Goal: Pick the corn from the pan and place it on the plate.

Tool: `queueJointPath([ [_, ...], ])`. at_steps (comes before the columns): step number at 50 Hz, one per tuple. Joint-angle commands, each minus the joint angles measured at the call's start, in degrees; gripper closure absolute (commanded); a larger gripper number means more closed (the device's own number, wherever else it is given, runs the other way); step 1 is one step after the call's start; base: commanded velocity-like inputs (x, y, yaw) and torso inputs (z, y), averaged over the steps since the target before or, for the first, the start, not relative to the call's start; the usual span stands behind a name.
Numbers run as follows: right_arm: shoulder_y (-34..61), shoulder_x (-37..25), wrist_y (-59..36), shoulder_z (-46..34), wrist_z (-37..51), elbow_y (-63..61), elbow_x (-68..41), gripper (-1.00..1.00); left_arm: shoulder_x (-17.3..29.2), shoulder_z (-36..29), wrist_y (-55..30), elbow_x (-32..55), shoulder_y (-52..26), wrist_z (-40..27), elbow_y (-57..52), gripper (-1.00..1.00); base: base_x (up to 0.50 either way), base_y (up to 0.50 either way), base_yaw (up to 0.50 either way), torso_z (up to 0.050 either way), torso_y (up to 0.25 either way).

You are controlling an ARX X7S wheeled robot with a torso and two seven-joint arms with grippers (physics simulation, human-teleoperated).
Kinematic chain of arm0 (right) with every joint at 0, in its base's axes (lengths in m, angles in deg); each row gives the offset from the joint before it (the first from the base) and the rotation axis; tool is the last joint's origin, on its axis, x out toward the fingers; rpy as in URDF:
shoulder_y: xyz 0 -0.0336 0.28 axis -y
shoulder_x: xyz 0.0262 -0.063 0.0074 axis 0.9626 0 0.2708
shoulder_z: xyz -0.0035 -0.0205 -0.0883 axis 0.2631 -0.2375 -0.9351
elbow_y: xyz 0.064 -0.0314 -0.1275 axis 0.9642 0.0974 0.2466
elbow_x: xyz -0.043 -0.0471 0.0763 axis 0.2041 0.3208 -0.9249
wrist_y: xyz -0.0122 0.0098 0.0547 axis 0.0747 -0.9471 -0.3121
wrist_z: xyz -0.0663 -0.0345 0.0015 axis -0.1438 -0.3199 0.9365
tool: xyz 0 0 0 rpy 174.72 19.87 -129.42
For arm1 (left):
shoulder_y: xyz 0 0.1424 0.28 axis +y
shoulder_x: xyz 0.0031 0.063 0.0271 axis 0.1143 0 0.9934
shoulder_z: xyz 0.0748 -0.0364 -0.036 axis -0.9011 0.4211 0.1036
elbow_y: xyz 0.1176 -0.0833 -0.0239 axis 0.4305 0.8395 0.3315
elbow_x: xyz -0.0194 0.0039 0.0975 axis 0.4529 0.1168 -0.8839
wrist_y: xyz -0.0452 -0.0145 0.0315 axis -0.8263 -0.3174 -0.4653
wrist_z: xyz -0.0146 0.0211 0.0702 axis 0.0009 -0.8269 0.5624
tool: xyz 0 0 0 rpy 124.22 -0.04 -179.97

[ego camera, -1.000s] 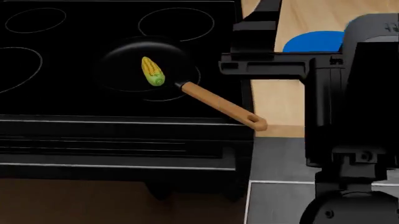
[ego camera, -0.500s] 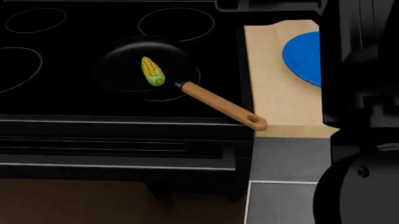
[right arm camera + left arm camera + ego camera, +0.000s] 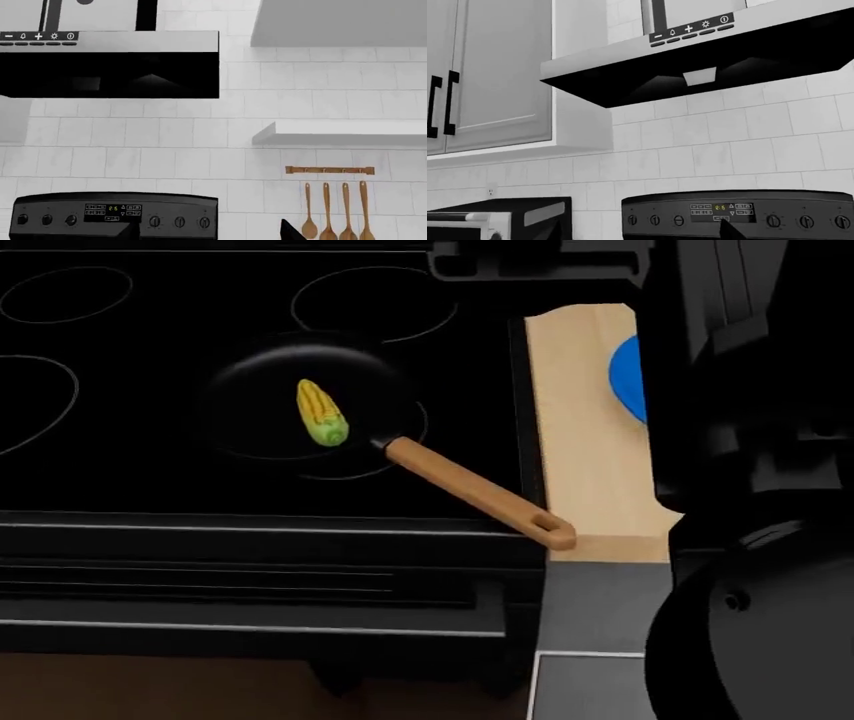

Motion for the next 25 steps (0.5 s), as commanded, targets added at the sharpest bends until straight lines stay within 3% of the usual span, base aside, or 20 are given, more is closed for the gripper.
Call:
queueJointPath([
  [1, 0.28, 0.48, 1.26, 2.16, 4.57, 3.96, -8.33, -1.0, -1.26, 0.6, 4.02, -0.01, 1.38, 0.72, 4.58, -1.0, 0.21, 0.0, 0.0, 0.0, 0.0],
  [25, -0.1, -0.43, 2.95, 2.2, 7.34, 5.32, -12.2, -1.0, -1.2, 0.1, 5.07, 0.55, 1.95, 0.18, 4.73, -1.0, 0.21, 0.0, 0.0, 0.0, 0.0],
])
